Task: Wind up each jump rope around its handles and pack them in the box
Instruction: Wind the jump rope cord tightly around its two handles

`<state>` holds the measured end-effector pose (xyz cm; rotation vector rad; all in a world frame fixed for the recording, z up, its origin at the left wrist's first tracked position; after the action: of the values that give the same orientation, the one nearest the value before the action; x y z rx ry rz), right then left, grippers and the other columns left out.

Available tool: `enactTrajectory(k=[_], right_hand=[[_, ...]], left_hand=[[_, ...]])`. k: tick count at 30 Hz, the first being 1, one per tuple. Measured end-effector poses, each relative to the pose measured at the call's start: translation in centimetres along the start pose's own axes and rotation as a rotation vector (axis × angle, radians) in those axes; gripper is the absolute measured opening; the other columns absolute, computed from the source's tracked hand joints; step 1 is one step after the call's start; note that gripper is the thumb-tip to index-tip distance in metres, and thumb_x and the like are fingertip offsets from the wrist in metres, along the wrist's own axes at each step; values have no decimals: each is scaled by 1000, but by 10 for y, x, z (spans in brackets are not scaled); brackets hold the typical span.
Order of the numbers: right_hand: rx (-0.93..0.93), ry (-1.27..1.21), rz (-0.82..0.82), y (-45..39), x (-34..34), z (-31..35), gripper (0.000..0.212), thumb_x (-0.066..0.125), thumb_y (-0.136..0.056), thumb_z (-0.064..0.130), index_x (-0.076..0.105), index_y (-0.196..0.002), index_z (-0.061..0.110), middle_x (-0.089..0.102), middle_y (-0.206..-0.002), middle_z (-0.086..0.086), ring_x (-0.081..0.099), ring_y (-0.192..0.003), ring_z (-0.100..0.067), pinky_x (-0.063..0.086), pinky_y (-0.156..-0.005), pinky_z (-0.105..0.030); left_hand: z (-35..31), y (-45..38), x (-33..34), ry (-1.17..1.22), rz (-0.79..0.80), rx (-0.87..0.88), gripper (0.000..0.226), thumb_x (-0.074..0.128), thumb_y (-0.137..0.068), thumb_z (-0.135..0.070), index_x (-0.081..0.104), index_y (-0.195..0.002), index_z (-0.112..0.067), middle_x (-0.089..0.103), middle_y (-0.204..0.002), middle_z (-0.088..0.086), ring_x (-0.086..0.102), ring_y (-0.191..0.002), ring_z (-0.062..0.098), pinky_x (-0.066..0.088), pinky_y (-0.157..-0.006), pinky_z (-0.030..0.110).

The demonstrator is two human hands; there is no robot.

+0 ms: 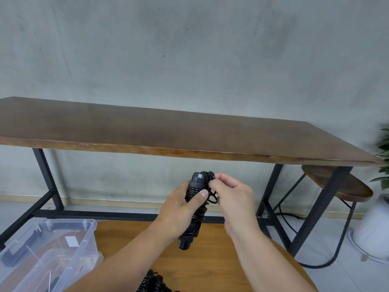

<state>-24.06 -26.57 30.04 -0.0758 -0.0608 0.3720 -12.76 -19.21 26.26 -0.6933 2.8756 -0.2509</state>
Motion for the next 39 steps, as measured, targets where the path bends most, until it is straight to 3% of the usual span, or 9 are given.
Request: enactTrajectory(k=[5, 9, 11, 15, 19, 23, 29, 34, 39], right_hand=[[-52, 105, 13, -3, -3, 3, 13, 75, -84, 21, 74, -73, 16, 61, -59, 9, 52, -54, -5, 48, -56, -23], [-223, 315, -69, 2, -5, 4, 13, 72, -88, 25, 66, -93, 35, 69, -77, 11, 65, -72, -2, 50, -61, -9], [-315, 514, -63, 3, -6, 6, 23, 67, -91, 25, 68, -114, 30, 70, -88, 13, 64, -79, 2, 46, -66, -5], [-527, 819, 20, 1, -7, 13, 21, 62, -90, 20, 75, -107, 19, 68, -86, 7, 60, -80, -7, 48, -73, -19], [-377, 771, 165, -10, -14, 15, 18, 62, -91, 16, 74, -104, 21, 66, -84, 5, 64, -78, -12, 54, -74, -28], [-56, 497, 426, -25, -28, 26, 20, 56, -98, 7, 71, -110, 12, 71, -83, -10, 71, -67, -11, 58, -70, -18], [-107, 833, 565, -37, -33, 39, 13, 63, -92, 8, 73, -97, 16, 74, -78, -8, 74, -72, -19, 62, -75, -35], [-533, 1272, 438, -30, -23, 41, 13, 51, -99, 28, 64, -97, 28, 61, -93, 14, 54, -77, -12, 43, -72, -30], [-649, 1108, 240, -30, -20, 39, 14, 38, -104, 28, 50, -101, 23, 56, -96, 9, 54, -81, -17, 46, -71, -36]], left_hand=[[0, 0, -2, 20, 0, -8, 40, 60, -80, -57, 62, -105, -26, 70, -86, 1, 72, -81, 23, 57, -75, 42], [0, 1, -1, -63, 8, -2, 33, 57, -82, -56, 63, -103, -31, 72, -87, 1, 70, -80, 19, 56, -74, 37], [1, 2, -1, -104, 8, 3, 34, 56, -82, -57, 62, -104, -33, 71, -86, -1, 67, -79, 15, 54, -74, 34], [2, 3, 1, -163, 20, 19, 31, 57, -89, -57, 61, -108, -33, 69, -85, -1, 63, -77, 12, 51, -70, 28], [4, 5, 1, -164, 27, 21, 16, 59, -94, -44, 61, -108, -34, 68, -84, -3, 64, -79, 14, 52, -71, 29], [3, 5, -2, -115, 48, 7, 34, 59, -82, -63, 62, -104, -38, 69, -83, -5, 68, -85, 21, 56, -75, 37], [11, 8, 4, -85, 99, -31, 49, 58, -73, -68, 63, -106, -32, 67, -82, -3, 69, -82, 29, 57, -73, 45], [3, 5, 4, -43, 62, -52, 40, 62, -79, -58, 63, -104, -26, 70, -83, 0, 73, -79, 25, 57, -76, 44], [-10, 0, 1, 48, 84, -71, 28, 63, -92, -41, 63, -107, -18, 71, -84, 3, 73, -81, 32, 57, -70, 34]])
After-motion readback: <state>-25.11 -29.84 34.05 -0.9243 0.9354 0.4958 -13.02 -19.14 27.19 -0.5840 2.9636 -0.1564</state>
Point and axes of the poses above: each hand's wrist, its own y-axis away from the middle knuckle, its own x-axis out of the palm, z = x × y, the point moved 2 cm from there along -y, towards the middle knuckle
